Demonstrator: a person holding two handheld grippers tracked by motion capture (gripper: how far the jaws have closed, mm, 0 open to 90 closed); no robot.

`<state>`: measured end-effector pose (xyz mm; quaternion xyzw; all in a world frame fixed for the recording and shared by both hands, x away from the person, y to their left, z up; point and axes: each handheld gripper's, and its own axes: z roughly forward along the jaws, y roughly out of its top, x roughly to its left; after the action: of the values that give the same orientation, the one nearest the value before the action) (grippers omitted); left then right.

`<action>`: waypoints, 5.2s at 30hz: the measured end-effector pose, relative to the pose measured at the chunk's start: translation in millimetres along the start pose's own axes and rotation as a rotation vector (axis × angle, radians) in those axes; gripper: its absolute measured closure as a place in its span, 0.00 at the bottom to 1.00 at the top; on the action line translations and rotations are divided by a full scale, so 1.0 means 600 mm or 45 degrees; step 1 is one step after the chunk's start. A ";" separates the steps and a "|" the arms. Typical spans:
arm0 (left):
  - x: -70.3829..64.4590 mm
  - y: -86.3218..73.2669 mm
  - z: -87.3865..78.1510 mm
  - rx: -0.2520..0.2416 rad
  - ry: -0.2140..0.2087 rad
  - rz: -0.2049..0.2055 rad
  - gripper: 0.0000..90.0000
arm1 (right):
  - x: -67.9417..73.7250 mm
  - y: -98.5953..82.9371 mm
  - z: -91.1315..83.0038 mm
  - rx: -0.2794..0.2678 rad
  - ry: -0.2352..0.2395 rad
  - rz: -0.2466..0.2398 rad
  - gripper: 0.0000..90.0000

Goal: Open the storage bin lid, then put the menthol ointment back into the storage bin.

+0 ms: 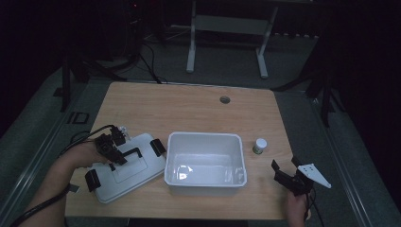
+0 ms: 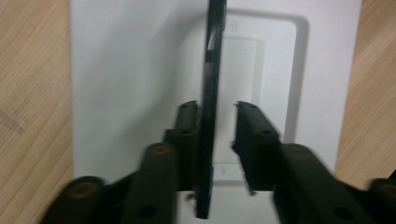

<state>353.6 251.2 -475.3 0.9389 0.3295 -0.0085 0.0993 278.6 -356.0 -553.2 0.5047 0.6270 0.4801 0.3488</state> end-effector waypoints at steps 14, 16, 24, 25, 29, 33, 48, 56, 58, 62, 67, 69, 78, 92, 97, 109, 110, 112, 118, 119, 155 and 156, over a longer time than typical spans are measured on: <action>0.007 -0.023 0.000 0.043 0.093 -0.058 0.38 | -0.024 0.023 -0.010 0.329 0.074 0.080 0.14; 0.006 -0.024 -0.001 0.057 0.099 -0.061 0.37 | -0.031 0.026 -0.006 0.524 0.087 0.101 0.14; 0.004 -0.025 -0.005 0.077 0.098 -0.077 0.35 | -0.024 0.060 -0.011 0.878 0.157 -0.017 0.14; 0.004 -0.025 -0.006 0.074 0.098 -0.079 0.35 | -0.021 0.065 -0.011 0.916 0.163 -0.049 0.14; 0.003 -0.025 -0.008 0.069 0.092 -0.073 0.35 | -0.013 0.077 -0.004 1.074 0.209 -0.147 0.14; 0.002 -0.025 -0.007 0.075 0.088 -0.073 0.35 | -0.012 0.077 0.005 1.186 0.235 -0.211 0.14; 0.003 -0.028 -0.011 0.110 0.087 -0.082 0.35 | -0.022 0.076 0.021 1.423 0.225 -0.304 0.15; 0.002 -0.026 -0.014 0.120 0.089 -0.069 0.35 | -0.024 0.107 0.041 1.533 0.274 -0.395 0.14; 0.002 -0.025 -0.014 0.117 0.085 -0.073 0.35 | -0.027 0.115 0.050 1.536 0.274 -0.402 0.14; 0.000 -0.025 -0.012 0.120 0.080 -0.071 0.35 | -0.026 0.132 0.066 1.528 0.299 -0.402 0.14; 0.000 -0.024 -0.011 0.112 0.065 -0.071 0.35 | -0.019 0.147 0.088 1.531 0.287 -0.448 0.14; 0.002 -0.025 -0.012 0.103 0.057 -0.074 0.35 | -0.017 0.154 0.096 1.520 0.280 -0.448 0.14; 0.000 -0.025 -0.011 0.112 0.063 -0.070 0.35 | 0.000 0.174 0.132 1.523 0.282 -0.446 0.15; 0.004 -0.026 -0.008 0.111 0.054 -0.081 0.35 | 0.028 0.201 0.183 1.494 0.287 -0.451 0.16; 0.003 -0.024 -0.007 0.111 0.045 -0.072 0.35 | 0.045 0.205 0.206 1.499 0.312 -0.462 0.16; 0.006 -0.024 -0.005 0.127 0.050 -0.077 0.35 | 0.064 0.213 0.250 1.548 0.330 -0.485 0.17; 0.006 -0.024 -0.006 0.120 0.053 -0.072 0.35 | 0.065 0.214 0.254 1.555 0.327 -0.487 0.17; 0.005 -0.024 -0.006 0.111 0.042 -0.074 0.35 | 0.065 0.213 0.263 1.566 0.335 -0.483 0.17; 0.005 -0.023 -0.004 0.121 0.049 -0.069 0.35 | 0.070 0.206 0.279 1.588 0.324 -0.507 0.23; 0.006 -0.024 -0.003 0.126 0.047 -0.070 0.35 | 0.072 0.205 0.282 1.581 0.323 -0.508 0.26; -0.001 -0.021 -0.003 0.130 0.041 -0.063 0.35 | 0.121 0.252 0.186 1.548 0.550 -0.929 0.56; -0.001 -0.021 -0.004 0.131 0.040 -0.063 0.35 | 0.121 0.253 0.181 1.550 0.575 -0.942 0.56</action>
<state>345.1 260.7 -475.4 0.9343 0.3533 -0.0133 0.0455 405.8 -253.9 -436.8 0.2540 0.9671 -0.0086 0.0092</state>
